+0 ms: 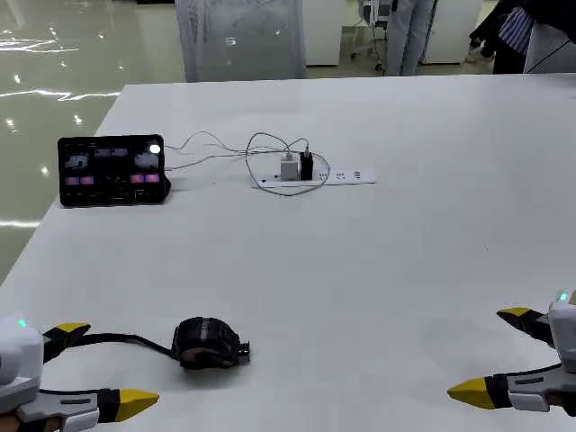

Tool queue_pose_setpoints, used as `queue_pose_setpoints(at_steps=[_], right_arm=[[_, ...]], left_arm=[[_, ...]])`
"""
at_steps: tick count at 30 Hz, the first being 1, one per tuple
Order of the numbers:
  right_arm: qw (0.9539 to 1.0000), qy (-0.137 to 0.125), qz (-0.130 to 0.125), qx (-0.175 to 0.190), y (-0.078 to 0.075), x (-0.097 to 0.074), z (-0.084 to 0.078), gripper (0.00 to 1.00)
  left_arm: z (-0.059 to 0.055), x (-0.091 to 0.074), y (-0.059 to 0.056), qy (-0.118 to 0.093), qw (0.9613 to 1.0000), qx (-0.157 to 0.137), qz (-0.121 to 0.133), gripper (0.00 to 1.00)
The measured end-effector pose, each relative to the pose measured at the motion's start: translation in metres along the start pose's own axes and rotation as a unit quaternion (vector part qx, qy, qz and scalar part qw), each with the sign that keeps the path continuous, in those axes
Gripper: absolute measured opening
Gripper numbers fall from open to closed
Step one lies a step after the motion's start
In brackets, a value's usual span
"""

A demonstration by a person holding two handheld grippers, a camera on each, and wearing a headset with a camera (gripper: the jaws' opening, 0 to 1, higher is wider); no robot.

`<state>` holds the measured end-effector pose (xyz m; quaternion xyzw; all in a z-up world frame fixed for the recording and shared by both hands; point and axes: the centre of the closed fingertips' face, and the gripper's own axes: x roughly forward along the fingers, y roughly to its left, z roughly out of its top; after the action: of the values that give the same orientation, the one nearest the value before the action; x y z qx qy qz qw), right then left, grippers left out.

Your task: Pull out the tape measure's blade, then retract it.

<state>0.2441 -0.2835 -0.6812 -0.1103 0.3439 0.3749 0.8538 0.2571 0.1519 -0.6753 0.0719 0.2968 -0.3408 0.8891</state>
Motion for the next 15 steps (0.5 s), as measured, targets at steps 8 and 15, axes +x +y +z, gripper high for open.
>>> queue_pose_setpoints(at_steps=[8, 15], right_arm=[[1.0, 0.001, 0.003, 0.002, 0.0, 0.0012, -0.0024, 0.99], [1.0, 0.002, 0.002, -0.001, 0.0002, 0.0004, -0.0008, 0.99]], left_arm=[[-0.0022, 0.0006, -0.0008, 0.002, 1.0, -0.003, -0.002, 0.99], [-0.0011, 0.0003, -0.0001, 0.002, 1.0, -0.002, -0.003, 0.99]])
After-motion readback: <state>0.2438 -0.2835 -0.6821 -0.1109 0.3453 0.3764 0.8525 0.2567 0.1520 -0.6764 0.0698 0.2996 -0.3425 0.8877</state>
